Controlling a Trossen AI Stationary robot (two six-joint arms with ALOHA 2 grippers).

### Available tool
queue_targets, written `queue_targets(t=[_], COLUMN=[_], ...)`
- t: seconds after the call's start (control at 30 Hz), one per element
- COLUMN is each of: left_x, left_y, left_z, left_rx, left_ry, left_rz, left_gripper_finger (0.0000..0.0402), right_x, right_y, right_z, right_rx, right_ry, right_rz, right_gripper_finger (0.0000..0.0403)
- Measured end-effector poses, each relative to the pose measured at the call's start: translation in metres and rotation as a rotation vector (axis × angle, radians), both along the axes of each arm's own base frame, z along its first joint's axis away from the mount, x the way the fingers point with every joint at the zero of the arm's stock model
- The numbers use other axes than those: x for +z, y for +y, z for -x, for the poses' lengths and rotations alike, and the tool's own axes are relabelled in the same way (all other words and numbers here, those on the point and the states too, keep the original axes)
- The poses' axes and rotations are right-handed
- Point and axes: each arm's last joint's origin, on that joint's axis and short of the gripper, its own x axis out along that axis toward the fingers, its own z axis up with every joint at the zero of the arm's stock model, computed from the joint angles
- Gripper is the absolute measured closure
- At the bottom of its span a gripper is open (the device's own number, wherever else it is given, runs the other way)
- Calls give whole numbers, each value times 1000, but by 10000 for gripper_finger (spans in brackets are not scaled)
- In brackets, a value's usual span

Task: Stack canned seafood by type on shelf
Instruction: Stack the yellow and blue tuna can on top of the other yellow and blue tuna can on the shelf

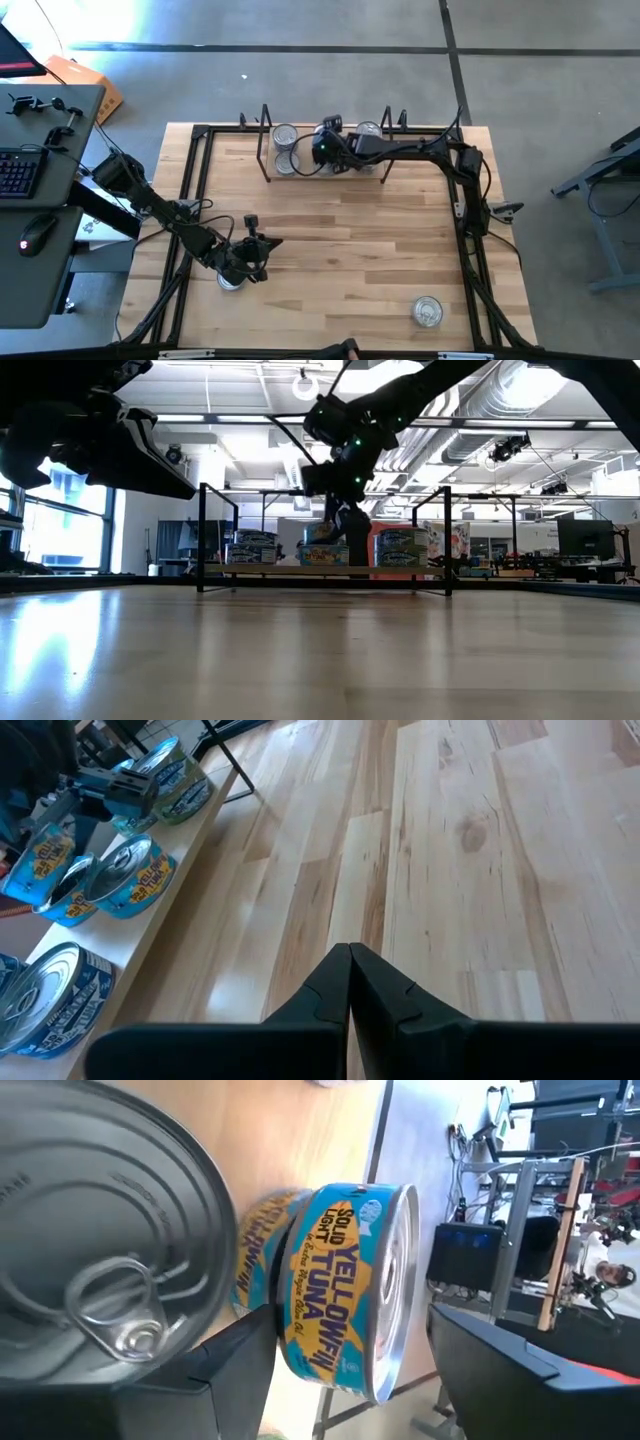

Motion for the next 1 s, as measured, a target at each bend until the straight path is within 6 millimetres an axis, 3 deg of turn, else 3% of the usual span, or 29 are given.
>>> queue_targets(t=[0.3, 0.47, 0.57, 0.7, 0.83, 1.0], left_x=[0, 0, 0, 0, 0, 2], left_y=[0, 0, 0, 0, 0, -2], left_z=[0, 0, 0, 0, 0, -2], left_rx=[-2, -2, -2, -3, 0, 0], left_ry=[1, 2, 1, 0, -6, -30], left_rz=[4, 4, 4, 5, 12, 30], left_gripper_finger=[401, 401, 401, 401, 401, 401], right_x=[1, 4, 13, 28, 49, 60], right_y=[3, 22, 50, 106, 166, 237], right_z=[1, 0, 3, 17, 44, 81], right_rx=[-58, -144, -157, -120, -142, -307], right_ry=[-13, -36, -63, -60, -78, -35], right_rz=[18, 62, 21, -156, -436, -712], right_gripper_finger=[153, 153, 153, 153, 153, 158])
